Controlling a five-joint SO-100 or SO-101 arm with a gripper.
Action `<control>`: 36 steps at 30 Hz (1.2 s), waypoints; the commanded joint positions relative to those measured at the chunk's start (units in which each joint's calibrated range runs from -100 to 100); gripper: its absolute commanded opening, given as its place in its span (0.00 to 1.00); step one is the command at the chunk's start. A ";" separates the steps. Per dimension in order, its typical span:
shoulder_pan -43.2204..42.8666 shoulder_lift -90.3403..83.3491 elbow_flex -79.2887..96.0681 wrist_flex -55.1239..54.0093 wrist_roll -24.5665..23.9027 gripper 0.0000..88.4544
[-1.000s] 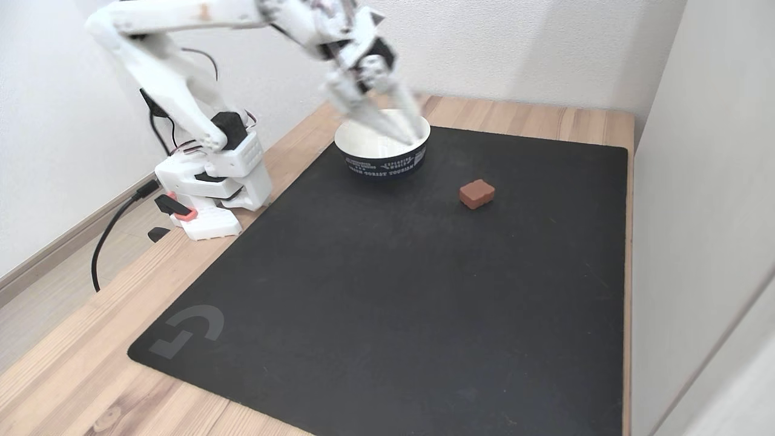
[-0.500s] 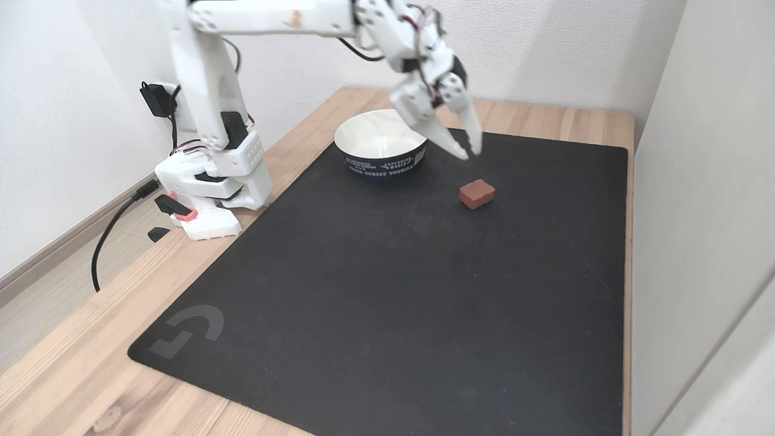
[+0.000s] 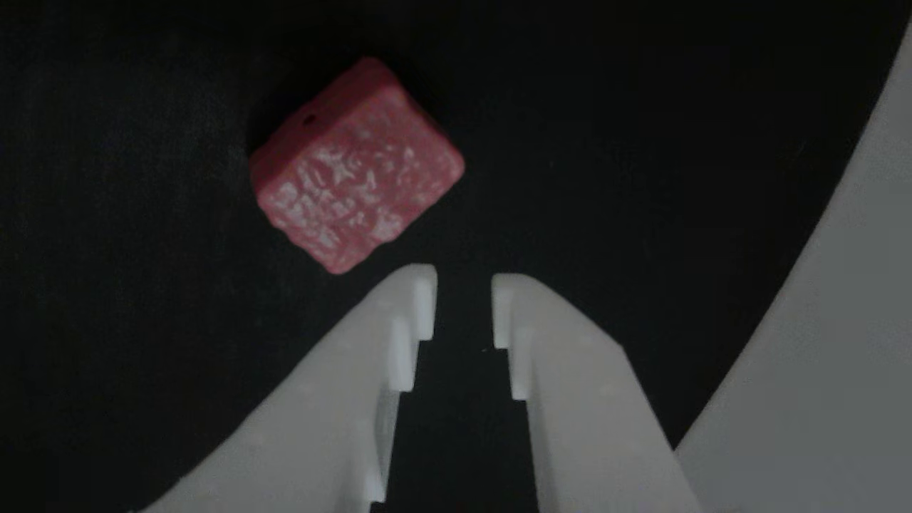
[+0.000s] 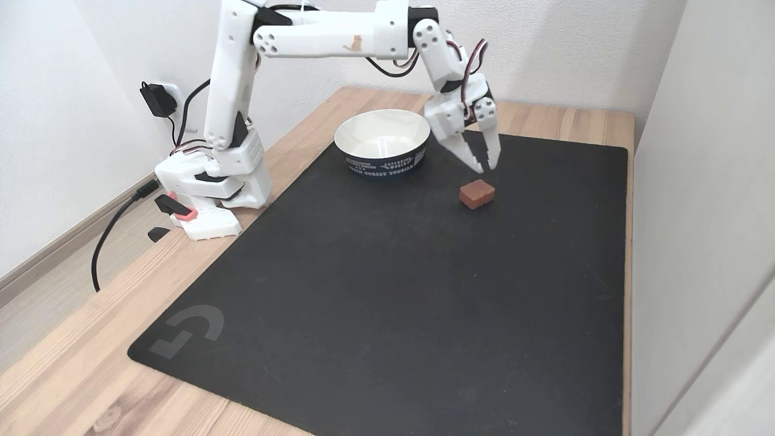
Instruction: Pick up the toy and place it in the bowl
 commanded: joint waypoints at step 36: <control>-1.44 3.49 -5.23 2.43 18.86 0.03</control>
